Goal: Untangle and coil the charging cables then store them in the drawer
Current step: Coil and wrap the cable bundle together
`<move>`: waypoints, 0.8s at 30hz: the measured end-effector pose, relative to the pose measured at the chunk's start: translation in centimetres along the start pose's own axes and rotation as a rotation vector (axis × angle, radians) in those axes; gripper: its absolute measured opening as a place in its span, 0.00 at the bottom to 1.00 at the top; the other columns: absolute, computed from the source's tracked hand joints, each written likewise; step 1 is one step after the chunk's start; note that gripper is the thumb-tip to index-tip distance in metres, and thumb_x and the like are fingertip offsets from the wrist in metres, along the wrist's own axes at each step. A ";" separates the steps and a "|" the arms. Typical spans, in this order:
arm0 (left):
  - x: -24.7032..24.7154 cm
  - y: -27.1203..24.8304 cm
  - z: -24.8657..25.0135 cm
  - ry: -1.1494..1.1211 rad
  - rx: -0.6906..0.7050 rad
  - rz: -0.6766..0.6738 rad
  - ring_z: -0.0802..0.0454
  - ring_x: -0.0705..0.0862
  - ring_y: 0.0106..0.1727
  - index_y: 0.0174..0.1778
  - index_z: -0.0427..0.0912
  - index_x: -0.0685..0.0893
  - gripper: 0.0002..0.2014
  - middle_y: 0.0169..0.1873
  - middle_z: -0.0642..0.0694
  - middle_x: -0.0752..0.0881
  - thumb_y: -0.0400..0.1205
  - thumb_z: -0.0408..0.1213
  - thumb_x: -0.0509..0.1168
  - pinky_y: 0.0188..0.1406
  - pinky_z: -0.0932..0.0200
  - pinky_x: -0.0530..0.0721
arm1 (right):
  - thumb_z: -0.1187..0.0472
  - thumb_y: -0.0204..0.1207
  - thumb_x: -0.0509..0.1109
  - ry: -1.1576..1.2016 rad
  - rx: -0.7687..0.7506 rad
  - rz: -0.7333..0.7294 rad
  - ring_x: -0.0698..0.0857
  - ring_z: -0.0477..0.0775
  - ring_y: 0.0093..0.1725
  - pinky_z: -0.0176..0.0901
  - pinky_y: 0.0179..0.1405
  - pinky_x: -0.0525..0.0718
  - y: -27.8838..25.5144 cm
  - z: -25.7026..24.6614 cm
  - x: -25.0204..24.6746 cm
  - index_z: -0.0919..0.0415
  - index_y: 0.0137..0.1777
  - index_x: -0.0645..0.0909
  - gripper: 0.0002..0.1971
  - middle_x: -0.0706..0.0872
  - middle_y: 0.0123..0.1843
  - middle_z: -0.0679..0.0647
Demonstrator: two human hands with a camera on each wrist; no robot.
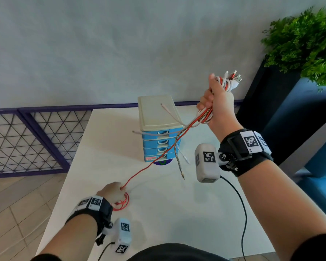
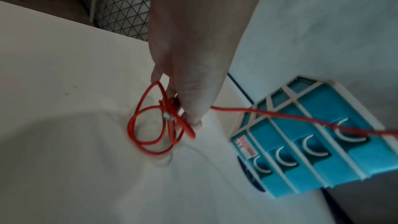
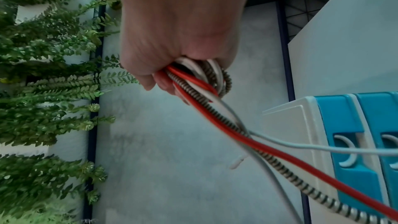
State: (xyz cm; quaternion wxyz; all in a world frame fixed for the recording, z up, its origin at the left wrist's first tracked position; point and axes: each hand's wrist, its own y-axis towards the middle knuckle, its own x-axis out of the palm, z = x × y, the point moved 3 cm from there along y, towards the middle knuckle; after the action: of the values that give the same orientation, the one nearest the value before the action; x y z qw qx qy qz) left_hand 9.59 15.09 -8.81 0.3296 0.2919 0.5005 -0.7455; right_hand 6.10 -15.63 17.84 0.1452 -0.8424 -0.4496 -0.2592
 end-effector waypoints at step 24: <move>-10.5 -8.4 19.5 -0.355 0.794 0.001 0.60 0.82 0.37 0.39 0.44 0.83 0.16 0.34 0.52 0.85 0.84 0.51 0.59 0.48 0.57 0.79 | 0.53 0.79 0.71 -0.219 0.051 -0.123 0.65 0.47 0.16 0.40 0.17 0.71 -1.4 5.3 1.4 0.56 0.32 0.66 0.19 0.64 0.20 0.51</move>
State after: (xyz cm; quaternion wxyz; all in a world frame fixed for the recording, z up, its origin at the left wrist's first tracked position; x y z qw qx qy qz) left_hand 7.34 1.25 10.28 0.2730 0.2634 0.1104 -0.9186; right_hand 7.21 -11.37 14.29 0.1003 -0.8325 -0.5201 -0.1624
